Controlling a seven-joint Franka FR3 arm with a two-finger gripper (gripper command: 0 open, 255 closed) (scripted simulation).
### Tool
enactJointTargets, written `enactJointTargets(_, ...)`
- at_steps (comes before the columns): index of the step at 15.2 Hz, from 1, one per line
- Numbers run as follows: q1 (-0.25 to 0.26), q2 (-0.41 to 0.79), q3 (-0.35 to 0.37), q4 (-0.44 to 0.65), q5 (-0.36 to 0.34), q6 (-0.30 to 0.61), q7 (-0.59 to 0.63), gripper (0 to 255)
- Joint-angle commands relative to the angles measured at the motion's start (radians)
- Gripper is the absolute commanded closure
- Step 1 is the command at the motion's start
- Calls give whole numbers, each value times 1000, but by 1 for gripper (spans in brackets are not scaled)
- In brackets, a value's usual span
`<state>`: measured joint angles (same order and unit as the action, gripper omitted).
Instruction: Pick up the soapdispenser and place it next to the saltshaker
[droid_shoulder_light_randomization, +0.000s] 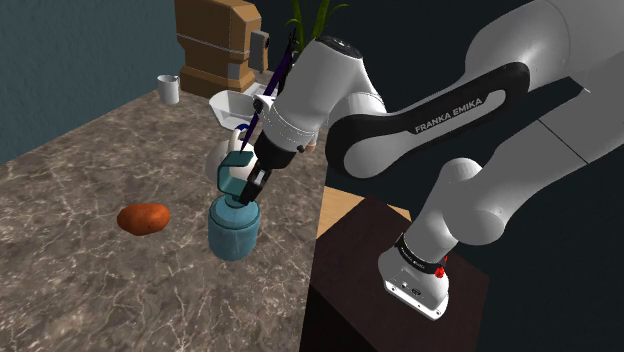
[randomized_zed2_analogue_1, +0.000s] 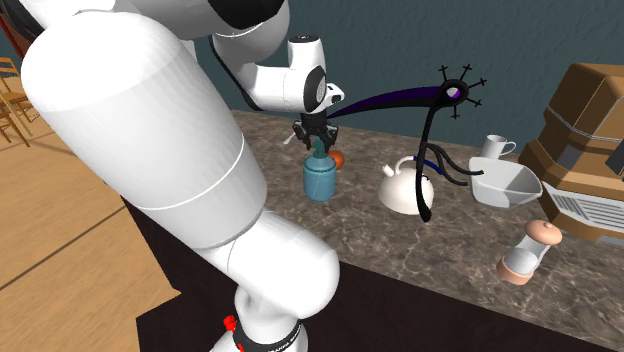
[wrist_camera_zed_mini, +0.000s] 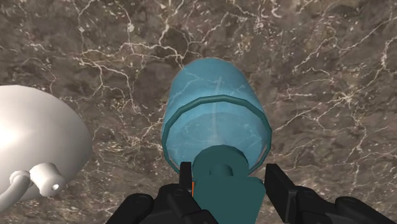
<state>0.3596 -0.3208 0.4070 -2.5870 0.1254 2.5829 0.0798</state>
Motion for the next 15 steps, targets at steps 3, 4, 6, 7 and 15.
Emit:
enactJointTargets(3,0,0,0,0,0,0,0,255)
enactJointTargets(4,2,-9,-3,6,3,-16,-3,255)
enactJointTargets(6,5,-27,-9,20,8,-47,-8,255)
enactJointTargets(7,6,-36,-12,28,9,-63,-10,255)
enactJointTargets(15,13,-93,-34,94,18,-186,-23,255)
